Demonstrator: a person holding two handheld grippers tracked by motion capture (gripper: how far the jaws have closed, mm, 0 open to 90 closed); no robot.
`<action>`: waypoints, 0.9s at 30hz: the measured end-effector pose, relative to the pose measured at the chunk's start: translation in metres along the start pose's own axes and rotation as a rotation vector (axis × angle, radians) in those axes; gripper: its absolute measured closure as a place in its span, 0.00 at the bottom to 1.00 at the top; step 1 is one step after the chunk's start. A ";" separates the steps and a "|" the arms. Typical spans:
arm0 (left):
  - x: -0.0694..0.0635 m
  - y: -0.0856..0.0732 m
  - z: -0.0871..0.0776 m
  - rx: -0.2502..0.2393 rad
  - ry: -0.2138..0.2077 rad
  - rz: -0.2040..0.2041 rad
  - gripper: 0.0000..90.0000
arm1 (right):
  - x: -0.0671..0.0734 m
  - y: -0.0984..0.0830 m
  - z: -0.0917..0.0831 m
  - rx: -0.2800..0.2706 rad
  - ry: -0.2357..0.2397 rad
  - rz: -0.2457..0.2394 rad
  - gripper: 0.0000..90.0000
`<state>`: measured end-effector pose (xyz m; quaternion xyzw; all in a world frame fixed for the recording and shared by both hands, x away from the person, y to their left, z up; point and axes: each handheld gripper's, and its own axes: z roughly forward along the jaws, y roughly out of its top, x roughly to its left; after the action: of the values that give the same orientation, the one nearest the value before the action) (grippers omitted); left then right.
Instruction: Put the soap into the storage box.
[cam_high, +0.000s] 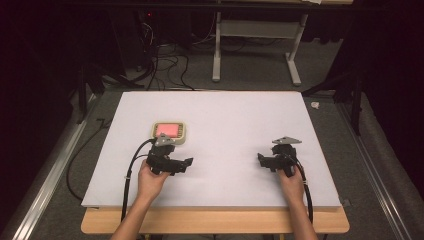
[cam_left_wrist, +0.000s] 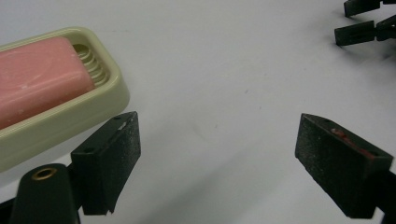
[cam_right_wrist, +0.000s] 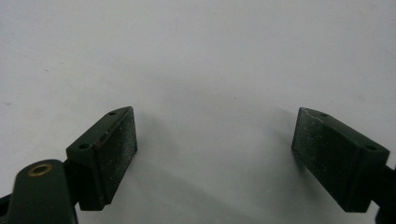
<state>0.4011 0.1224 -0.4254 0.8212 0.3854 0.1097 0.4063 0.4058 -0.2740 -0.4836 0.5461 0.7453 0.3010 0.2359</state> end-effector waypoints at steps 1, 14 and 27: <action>-0.001 0.000 0.000 0.000 -0.002 0.005 0.17 | 0.000 0.000 0.000 0.000 0.000 0.000 0.16; -0.006 -0.005 0.007 0.015 -0.017 0.002 0.17 | 0.000 0.000 0.000 0.000 0.000 0.000 0.16; -0.005 -0.012 0.018 0.031 -0.025 -0.004 0.17 | 0.000 0.000 0.000 0.000 0.000 0.000 0.16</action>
<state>0.3998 0.1125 -0.4448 0.8279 0.3836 0.0928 0.3985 0.4059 -0.2741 -0.4836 0.5460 0.7454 0.3008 0.2362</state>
